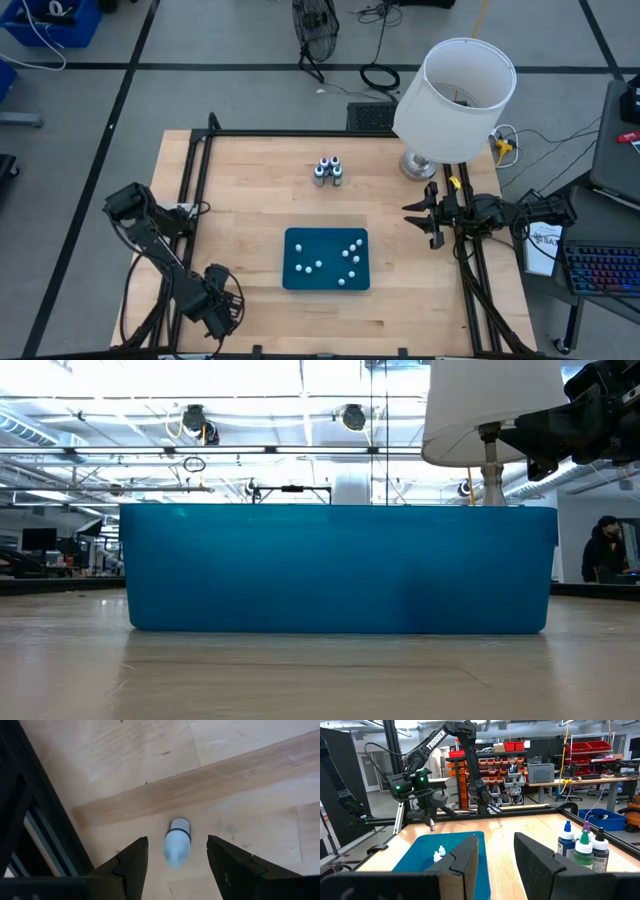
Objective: Pick & Place food coloring
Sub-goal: Put the purple food coloring bottle into the bin
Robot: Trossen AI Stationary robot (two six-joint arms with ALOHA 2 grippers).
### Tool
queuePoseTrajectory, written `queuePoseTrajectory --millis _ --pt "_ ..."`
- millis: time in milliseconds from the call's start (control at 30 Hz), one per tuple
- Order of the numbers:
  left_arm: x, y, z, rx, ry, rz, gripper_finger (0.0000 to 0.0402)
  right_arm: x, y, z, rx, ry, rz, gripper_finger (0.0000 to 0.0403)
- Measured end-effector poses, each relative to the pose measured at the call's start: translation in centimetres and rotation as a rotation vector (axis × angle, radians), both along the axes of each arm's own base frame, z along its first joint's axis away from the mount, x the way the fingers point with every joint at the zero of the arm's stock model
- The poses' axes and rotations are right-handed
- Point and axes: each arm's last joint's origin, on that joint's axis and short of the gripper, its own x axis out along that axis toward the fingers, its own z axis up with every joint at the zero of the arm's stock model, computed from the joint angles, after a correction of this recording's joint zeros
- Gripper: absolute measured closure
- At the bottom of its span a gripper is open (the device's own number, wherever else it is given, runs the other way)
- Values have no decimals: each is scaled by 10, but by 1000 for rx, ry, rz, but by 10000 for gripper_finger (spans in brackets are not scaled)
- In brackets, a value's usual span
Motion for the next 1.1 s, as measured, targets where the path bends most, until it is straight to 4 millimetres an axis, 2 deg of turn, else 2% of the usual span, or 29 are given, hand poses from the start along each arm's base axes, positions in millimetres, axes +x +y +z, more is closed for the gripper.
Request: queuePoseTrajectory --millis 500,1100 --pt "1 -1 -1 -19 -13 -16 224 0 0 0 0 0 0 289" --pt "1 -1 -1 -17 -13 -9 277 0 0 0 0 0 0 289"
